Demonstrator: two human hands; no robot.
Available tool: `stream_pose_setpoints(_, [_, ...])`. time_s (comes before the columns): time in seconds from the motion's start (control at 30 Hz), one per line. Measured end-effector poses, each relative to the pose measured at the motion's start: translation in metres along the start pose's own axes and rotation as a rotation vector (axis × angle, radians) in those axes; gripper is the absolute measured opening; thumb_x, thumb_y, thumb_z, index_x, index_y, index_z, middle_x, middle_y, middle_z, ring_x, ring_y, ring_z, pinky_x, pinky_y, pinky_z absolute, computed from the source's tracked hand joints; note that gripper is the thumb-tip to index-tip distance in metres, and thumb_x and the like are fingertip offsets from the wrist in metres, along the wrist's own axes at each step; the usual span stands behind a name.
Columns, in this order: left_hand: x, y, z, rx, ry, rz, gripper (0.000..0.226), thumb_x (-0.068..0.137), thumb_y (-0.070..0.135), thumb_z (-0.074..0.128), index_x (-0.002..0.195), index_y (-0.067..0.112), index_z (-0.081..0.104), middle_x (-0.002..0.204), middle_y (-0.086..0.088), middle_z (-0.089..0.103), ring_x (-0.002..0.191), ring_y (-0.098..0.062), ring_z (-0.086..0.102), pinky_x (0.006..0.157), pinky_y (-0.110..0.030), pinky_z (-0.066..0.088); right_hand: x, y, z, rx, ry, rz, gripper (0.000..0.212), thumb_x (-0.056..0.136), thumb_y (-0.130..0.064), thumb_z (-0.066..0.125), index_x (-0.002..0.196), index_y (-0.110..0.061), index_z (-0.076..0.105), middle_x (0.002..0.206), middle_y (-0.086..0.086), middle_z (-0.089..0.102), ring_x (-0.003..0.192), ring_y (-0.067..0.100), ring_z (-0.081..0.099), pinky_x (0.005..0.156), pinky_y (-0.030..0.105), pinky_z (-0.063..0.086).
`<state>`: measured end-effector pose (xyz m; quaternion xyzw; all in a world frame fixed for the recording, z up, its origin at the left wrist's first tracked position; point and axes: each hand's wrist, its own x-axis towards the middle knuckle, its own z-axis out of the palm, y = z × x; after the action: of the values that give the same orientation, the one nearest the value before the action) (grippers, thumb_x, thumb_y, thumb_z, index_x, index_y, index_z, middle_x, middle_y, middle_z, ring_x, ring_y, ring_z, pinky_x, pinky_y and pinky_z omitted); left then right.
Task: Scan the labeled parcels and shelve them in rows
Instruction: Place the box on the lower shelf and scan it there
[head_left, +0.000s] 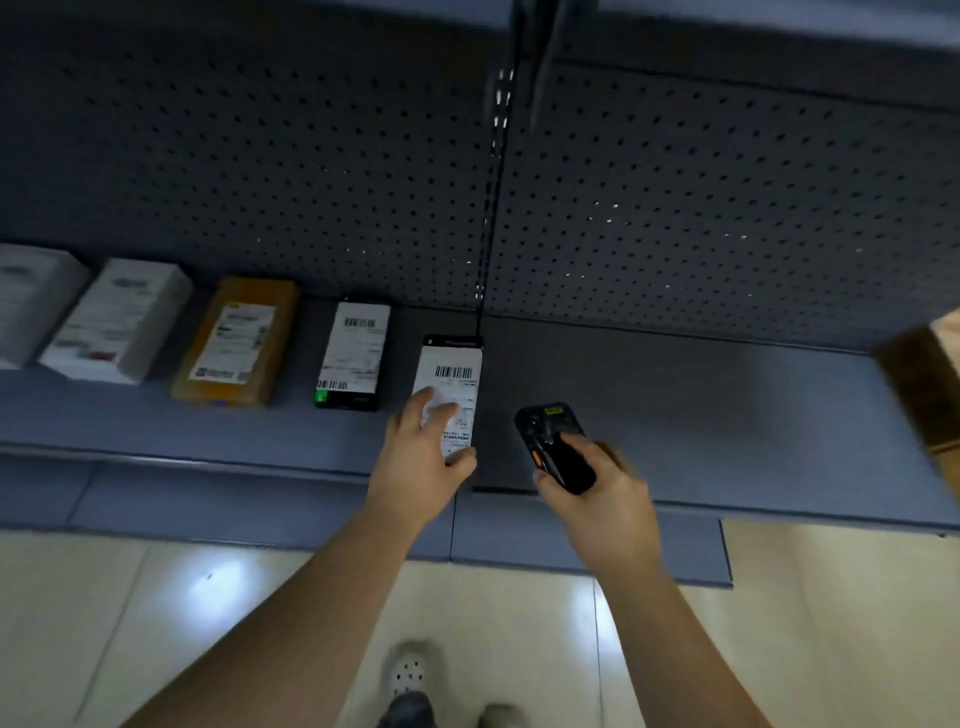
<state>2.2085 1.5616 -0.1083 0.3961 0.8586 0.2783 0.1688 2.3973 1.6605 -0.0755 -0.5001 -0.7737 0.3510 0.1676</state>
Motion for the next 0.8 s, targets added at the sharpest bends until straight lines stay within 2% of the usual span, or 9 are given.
stream_pose_setpoints(0.1, [0.019,-0.008,0.025,0.059,0.007,-0.034,0.055,0.088,0.034,0.066,0.14,0.022,0.051,0.158,-0.001,0.026,0.136,-0.029,0.033,0.101,-0.046,0.045,0.019,0.021,0.012,0.013,-0.025,-0.042,0.05,0.076,-0.042,0.077,0.123,-0.034,0.065,0.114,-0.009,0.062,0.1,0.017,0.061,0.077,0.037,0.056])
stream_pose_setpoints(0.27, [0.046,-0.023,0.05,0.114,-0.021,-0.124,0.064,0.091,0.038,0.062,0.148,0.023,0.039,0.163,0.001,0.012,0.144,-0.028,0.018,0.111,-0.043,0.037,0.036,0.043,0.024,0.059,-0.026,-0.109,0.05,0.074,-0.039,0.079,0.122,-0.034,0.066,0.117,-0.011,0.063,0.104,0.013,0.061,0.082,0.038,0.056])
stream_pose_setpoints(0.4, [0.059,-0.024,0.055,0.128,0.017,-0.096,0.064,0.091,0.039,0.062,0.148,0.023,0.039,0.163,0.001,0.011,0.143,-0.027,0.018,0.108,-0.042,0.039,0.042,0.052,0.027,0.087,-0.013,-0.125,0.05,0.074,-0.038,0.079,0.122,-0.033,0.067,0.115,-0.013,0.063,0.103,0.012,0.061,0.083,0.037,0.056])
stream_pose_setpoints(0.57, [0.077,-0.03,0.054,0.13,0.011,-0.067,0.067,0.091,0.042,0.063,0.149,0.023,0.037,0.164,0.002,0.01,0.145,-0.026,0.015,0.113,-0.039,0.033,0.047,0.057,0.034,0.1,-0.01,-0.125,0.05,0.074,-0.039,0.079,0.122,-0.032,0.067,0.113,-0.013,0.064,0.103,0.013,0.061,0.083,0.037,0.055])
stream_pose_setpoints(0.8, [0.089,-0.034,0.05,0.123,0.018,-0.041,0.068,0.089,0.043,0.065,0.149,0.023,0.038,0.164,0.003,0.011,0.147,-0.025,0.013,0.112,-0.042,0.035,0.047,0.053,0.038,0.095,0.009,-0.111,0.049,0.073,-0.039,0.079,0.121,-0.033,0.067,0.112,-0.014,0.064,0.101,0.011,0.062,0.082,0.037,0.056])
